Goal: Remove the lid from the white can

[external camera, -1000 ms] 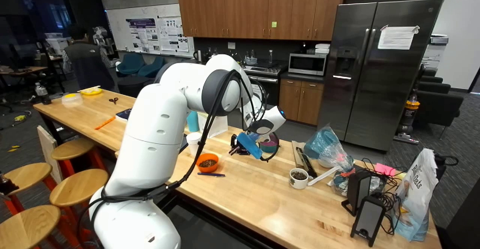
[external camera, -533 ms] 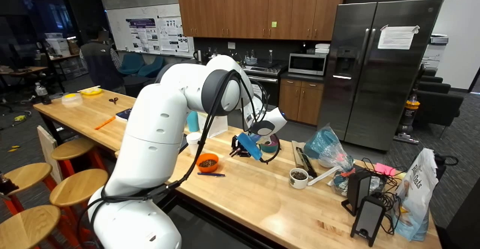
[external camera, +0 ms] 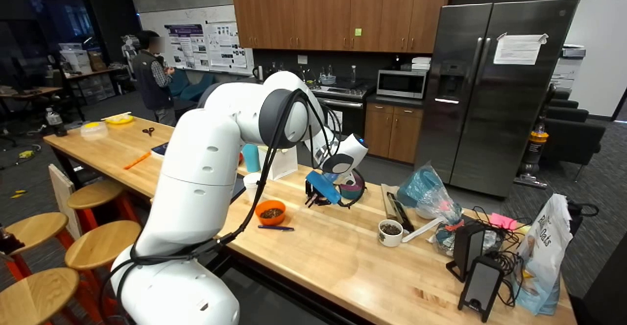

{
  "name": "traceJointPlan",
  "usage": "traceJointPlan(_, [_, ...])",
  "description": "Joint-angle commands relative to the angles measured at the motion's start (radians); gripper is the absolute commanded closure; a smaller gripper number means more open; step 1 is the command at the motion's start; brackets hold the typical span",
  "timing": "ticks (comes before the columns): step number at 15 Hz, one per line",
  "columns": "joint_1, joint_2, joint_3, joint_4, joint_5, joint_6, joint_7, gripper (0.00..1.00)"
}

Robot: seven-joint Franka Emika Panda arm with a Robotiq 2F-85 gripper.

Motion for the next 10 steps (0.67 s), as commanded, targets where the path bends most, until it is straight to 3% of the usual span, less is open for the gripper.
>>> traceJointPlan(1, [0.004, -0.031, -0.003, -0.021, -0.054, 0.007, 0.044, 0.55])
traceJointPlan(8, [0.002, -0.049, -0.002, -0.02, -0.125, -0.024, 0.071, 0.08])
traceJointPlan(10, [-0.015, -0.076, 0.014, -0.004, -0.154, -0.154, 0.051, 0.0])
